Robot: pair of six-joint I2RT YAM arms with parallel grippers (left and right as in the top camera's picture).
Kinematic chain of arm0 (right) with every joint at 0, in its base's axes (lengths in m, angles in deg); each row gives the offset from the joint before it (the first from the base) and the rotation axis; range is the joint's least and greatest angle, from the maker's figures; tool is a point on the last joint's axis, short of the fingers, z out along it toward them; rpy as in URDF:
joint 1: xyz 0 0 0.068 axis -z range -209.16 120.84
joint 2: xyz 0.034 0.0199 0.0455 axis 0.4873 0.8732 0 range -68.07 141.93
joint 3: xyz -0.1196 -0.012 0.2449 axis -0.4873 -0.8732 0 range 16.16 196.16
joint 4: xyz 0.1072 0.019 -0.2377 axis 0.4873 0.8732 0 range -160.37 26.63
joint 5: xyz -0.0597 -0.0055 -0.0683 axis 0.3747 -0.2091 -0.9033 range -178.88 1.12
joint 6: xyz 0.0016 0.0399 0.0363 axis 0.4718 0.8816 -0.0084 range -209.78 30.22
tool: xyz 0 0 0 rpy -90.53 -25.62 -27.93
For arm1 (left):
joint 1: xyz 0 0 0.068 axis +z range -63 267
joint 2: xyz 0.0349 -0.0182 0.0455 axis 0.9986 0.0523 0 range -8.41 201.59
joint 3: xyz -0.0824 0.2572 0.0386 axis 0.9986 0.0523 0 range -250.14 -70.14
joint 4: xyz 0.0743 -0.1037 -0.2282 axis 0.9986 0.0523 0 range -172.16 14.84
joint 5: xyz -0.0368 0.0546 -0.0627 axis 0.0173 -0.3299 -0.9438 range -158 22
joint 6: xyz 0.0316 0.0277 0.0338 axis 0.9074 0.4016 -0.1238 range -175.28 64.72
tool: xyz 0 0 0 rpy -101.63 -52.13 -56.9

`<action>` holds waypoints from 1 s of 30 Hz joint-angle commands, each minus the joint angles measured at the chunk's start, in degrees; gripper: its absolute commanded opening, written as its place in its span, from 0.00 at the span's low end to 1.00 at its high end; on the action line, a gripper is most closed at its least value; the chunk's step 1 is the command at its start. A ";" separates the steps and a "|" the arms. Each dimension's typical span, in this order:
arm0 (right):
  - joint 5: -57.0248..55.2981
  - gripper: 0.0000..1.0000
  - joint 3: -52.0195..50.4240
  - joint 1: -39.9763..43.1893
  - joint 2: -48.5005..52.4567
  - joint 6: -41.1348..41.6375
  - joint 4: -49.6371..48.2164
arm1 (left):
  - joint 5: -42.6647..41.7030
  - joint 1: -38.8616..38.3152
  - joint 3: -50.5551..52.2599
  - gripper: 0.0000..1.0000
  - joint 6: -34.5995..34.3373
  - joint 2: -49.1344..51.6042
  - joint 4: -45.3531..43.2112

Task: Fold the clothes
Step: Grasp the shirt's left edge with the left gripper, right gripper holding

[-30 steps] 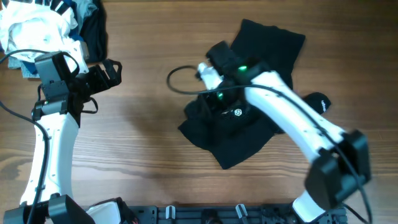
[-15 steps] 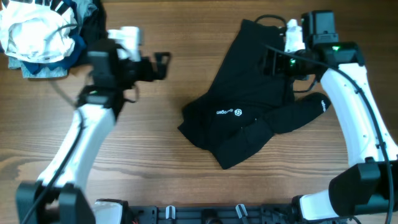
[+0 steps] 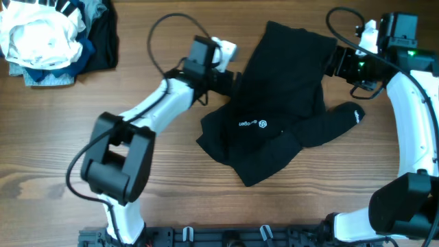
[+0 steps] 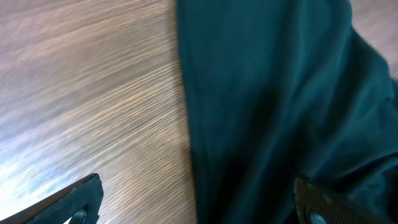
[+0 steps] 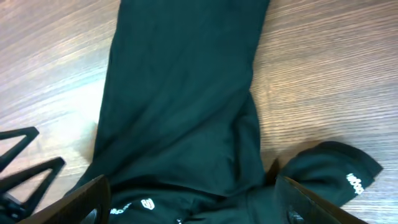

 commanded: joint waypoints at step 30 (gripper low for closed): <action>-2.93 0.85 -0.81 0.28 0.74 0.68 -0.85 | 14.45 -8.39 -1.68 0.16 11.50 12.70 -7.96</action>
